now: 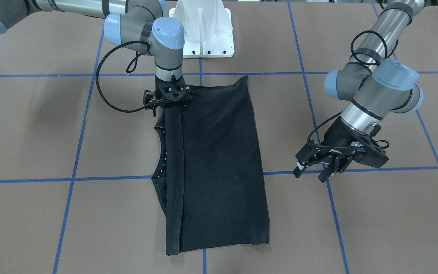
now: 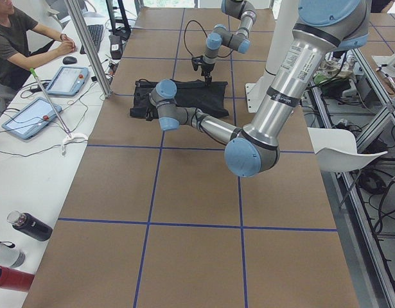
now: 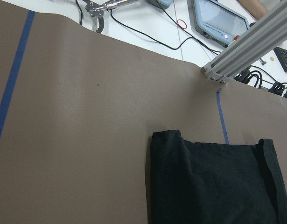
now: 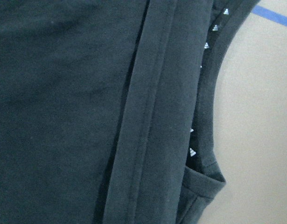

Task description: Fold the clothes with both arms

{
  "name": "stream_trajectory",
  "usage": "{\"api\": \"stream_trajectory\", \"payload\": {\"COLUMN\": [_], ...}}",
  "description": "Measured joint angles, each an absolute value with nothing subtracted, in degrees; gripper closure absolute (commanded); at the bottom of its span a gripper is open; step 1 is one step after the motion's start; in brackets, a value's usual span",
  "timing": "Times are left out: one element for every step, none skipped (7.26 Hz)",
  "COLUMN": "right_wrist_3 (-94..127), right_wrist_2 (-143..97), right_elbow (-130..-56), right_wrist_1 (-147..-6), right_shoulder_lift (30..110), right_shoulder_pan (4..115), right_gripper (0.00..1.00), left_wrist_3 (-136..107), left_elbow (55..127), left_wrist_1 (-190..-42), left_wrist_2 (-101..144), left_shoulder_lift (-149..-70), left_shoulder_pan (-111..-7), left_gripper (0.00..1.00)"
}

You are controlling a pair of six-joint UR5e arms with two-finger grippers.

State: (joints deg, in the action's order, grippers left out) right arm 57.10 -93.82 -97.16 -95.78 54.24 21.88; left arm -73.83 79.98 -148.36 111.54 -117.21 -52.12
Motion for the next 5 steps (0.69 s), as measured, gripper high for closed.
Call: {"api": "stream_trajectory", "payload": {"right_wrist_3": [57.1,57.1,57.0,57.0,57.0], "right_wrist_2": [-93.9,-94.0,-94.2,-94.4,-95.0], "right_elbow": [-96.8,-96.7,-96.7,-96.8,-97.1], "right_wrist_1": [-95.8,-95.8,-95.8,-95.9,-96.0], "right_shoulder_lift": [54.2,54.2,54.4,54.7,55.0], "right_shoulder_pan": [21.8,21.8,21.8,22.0,22.6], "right_gripper": [0.01,0.01,0.01,0.01,0.01], "left_wrist_3": [-73.8,-73.8,-73.8,-73.8,-73.9], "left_elbow": [80.0,80.0,80.0,80.0,79.9], "left_wrist_1": [-148.4,-148.4,-148.4,-148.4,-148.4], "left_wrist_2": [111.5,111.5,111.5,111.5,111.5], "left_shoulder_lift": [-117.2,-117.2,-117.2,-117.3,-117.3], "left_shoulder_pan": [-52.1,-52.1,-52.1,-52.0,-51.9], "left_gripper": [0.0,0.0,0.0,0.0,0.0]}}
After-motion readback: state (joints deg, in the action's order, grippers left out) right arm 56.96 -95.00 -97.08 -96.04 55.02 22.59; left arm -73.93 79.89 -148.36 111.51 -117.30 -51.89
